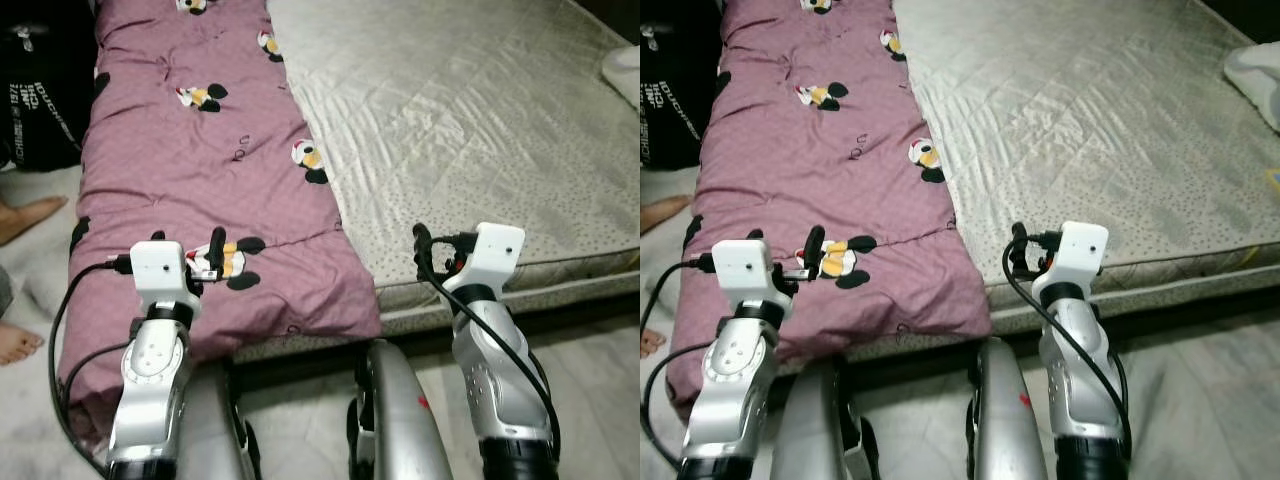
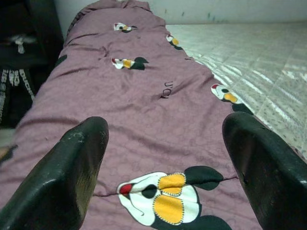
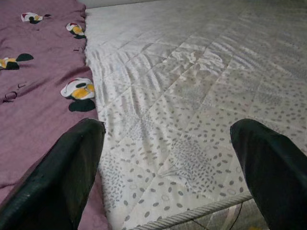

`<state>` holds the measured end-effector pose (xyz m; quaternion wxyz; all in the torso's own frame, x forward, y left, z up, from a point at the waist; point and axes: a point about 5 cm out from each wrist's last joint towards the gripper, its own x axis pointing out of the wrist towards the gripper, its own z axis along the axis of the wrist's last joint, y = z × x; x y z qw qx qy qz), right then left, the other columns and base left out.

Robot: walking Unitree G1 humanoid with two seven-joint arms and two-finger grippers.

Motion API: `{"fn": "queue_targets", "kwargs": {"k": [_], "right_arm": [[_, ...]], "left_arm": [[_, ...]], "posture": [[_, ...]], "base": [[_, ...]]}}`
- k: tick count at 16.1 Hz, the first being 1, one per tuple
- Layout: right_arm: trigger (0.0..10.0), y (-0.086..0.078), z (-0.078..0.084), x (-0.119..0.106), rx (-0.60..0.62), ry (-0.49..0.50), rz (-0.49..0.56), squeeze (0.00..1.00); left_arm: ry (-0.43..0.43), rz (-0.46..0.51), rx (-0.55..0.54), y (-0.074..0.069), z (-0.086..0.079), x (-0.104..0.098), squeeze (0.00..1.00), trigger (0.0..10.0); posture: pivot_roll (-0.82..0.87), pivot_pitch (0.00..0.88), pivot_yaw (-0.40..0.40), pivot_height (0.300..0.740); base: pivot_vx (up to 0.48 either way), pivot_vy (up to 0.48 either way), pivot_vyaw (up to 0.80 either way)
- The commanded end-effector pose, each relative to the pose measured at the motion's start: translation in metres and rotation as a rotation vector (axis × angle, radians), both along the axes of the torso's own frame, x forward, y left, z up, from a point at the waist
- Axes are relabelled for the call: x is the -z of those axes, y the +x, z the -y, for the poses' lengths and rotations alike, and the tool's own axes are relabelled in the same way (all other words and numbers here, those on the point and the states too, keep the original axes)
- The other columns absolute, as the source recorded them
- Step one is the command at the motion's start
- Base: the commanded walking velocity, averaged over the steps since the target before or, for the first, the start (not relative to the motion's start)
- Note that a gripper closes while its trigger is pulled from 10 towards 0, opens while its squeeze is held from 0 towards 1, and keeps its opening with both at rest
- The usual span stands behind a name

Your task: Clean up the room

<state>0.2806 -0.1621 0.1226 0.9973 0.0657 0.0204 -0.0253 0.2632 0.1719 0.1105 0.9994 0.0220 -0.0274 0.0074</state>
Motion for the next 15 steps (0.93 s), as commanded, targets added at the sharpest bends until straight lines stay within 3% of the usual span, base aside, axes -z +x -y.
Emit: {"fn": "queue_targets", "kwargs": {"k": [1, 11, 15], "right_arm": [[10.0, 0.0037, 0.0030, -0.0054, 0.011, -0.002, 0.028, 0.00], [10.0, 0.0045, 0.0062, -0.0064, 0.018, -0.014, 0.045, 0.00], [10.0, 0.0039, 0.0066, -0.0060, 0.018, -0.017, 0.043, 0.00]], "left_arm": [[0.009, 0.006, 0.025, 0.0002, 0.0066, -0.0061, 0.00, 10.0], [0.021, -0.005, 0.041, 0.0006, 0.0110, -0.0104, 0.00, 10.0], [-0.005, -0.020, 0.067, 0.0004, 0.0136, -0.0088, 0.00, 10.0]], "posture": [[-0.02, 0.068, -0.038, 0.662], [-0.03, 0.074, -0.041, 0.740], [-0.03, 0.081, -0.041, 0.740]], "base": [[0.000, 0.000, 0.00], [0.000, 0.000, 0.00], [0.000, 0.000, 0.00]]}}
